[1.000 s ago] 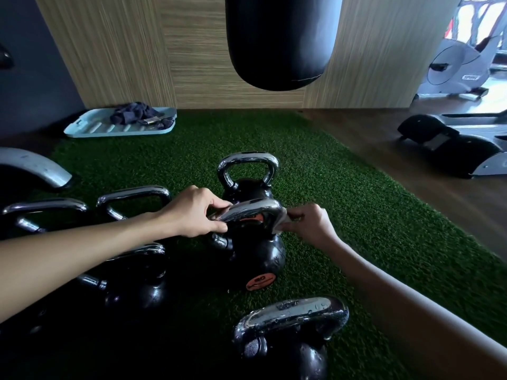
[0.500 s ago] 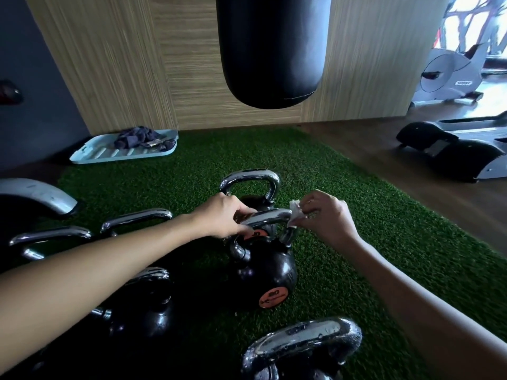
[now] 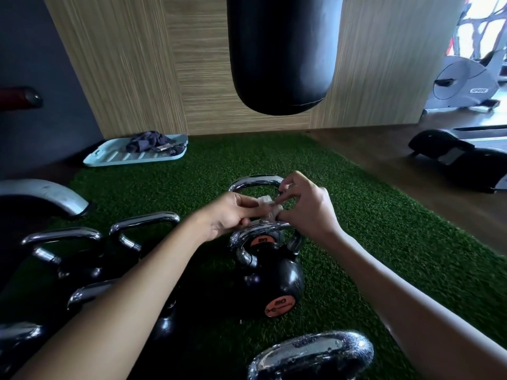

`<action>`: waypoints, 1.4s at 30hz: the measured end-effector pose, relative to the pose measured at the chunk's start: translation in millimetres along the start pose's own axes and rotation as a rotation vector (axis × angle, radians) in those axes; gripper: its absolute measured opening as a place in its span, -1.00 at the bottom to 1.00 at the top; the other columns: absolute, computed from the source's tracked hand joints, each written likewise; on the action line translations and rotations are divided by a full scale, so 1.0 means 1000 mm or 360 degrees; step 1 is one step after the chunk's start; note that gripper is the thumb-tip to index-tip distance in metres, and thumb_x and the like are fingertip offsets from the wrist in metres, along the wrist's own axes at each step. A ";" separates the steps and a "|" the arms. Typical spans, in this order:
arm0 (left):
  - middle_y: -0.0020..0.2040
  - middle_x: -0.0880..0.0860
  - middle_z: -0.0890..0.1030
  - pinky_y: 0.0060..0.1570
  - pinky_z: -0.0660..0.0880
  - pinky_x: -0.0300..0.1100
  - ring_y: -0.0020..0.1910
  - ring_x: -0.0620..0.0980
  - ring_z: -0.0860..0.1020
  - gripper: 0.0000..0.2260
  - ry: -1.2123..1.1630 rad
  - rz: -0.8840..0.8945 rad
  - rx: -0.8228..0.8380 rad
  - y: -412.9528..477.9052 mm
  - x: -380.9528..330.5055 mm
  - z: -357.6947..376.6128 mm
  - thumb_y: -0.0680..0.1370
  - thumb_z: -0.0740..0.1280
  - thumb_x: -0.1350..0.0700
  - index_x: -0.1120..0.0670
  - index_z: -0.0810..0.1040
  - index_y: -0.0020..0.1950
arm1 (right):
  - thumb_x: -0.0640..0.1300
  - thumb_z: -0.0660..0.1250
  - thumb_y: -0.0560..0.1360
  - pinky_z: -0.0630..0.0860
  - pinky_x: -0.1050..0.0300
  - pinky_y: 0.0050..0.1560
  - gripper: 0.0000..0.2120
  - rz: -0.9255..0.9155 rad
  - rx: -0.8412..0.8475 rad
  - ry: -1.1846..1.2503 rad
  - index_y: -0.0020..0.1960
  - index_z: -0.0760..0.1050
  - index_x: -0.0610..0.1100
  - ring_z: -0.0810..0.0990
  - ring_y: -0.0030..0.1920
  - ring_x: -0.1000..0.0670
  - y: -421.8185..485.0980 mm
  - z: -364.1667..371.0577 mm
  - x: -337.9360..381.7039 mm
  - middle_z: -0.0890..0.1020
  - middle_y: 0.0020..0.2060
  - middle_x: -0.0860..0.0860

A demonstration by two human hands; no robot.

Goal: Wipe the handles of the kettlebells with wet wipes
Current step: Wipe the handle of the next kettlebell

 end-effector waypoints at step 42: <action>-0.32 -0.28 0.64 -0.43 0.30 -0.51 -0.54 -0.36 0.46 -0.61 0.1137 0.0577 -0.0346 -0.009 0.021 -0.013 0.44 0.58 -0.03 -0.03 0.68 0.24 | 0.11 0.42 0.51 0.62 0.13 -0.13 -0.56 0.0148 0.0468 -0.0210 0.36 0.56 0.03 0.71 -0.15 0.09 -0.037 -0.023 -0.069 0.68 0.14 0.12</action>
Point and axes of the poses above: each hand's wrist, its own y-axis towards the middle knuckle, its own z-axis out of the palm, x = y × z, the point moved 3 cm from there along y, towards the middle knuckle
